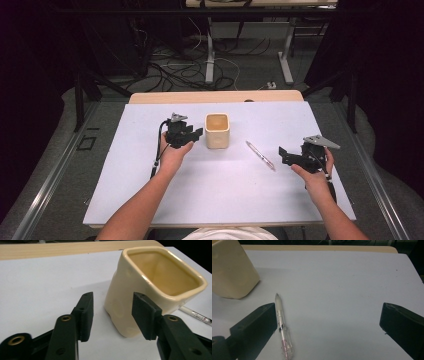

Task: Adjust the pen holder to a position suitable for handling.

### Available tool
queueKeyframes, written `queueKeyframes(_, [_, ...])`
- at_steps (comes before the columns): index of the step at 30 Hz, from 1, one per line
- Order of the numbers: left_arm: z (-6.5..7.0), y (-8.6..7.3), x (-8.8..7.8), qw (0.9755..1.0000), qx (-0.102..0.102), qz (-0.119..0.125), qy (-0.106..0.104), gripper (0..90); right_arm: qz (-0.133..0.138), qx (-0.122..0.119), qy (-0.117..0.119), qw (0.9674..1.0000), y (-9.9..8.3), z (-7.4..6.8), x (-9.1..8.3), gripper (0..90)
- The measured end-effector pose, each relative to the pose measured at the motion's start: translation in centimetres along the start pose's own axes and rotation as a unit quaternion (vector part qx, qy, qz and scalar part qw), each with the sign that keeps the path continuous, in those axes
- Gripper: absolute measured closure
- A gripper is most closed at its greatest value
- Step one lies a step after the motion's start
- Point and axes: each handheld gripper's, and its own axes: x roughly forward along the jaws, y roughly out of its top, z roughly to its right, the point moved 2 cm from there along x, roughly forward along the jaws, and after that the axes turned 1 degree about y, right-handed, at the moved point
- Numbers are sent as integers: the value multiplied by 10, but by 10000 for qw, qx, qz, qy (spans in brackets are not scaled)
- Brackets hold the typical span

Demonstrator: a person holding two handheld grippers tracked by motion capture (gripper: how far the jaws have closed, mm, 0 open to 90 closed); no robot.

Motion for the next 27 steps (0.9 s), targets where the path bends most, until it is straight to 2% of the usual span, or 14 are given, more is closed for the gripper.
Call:
queueKeyframes(6, [2,2,-11,9997,182,169,45,386,11,-37,45,10000,2,-4,0,0])
queueKeyframes(8, [2,2,-15,9997,158,190,62,358,27,-50,31,10000,2,-5,0,0])
queueKeyframes(10, [1,1,-20,9994,182,224,181,328,13,8,44,10000,2,-8,0,0])
queueKeyframes(14, [0,-2,-34,9987,115,390,292,314,-2,-49,98,9999,3,-12,0,0])
queueKeyframes(16, [-2,-4,-40,9990,-4,417,187,303,-22,-115,147,9998,4,-15,0,0])
queueKeyframes(18, [-3,-7,-45,9990,-15,402,169,271,-14,-165,189,9997,4,-17,0,0])
queueKeyframes(20, [-6,-11,-51,9993,40,367,82,227,-1,-179,234,9996,5,-18,0,0])
queueKeyframes(22, [-7,-14,-55,9992,101,374,82,146,29,-196,251,9995,7,-20,-1,0])
queueKeyframes(24, [-7,-18,-60,9987,302,395,123,135,35,-187,288,9994,7,-22,-1,0])
queueKeyframes(27, [-6,-23,-67,9986,367,374,-31,31,45,-234,317,9992,8,-23,-1,0])
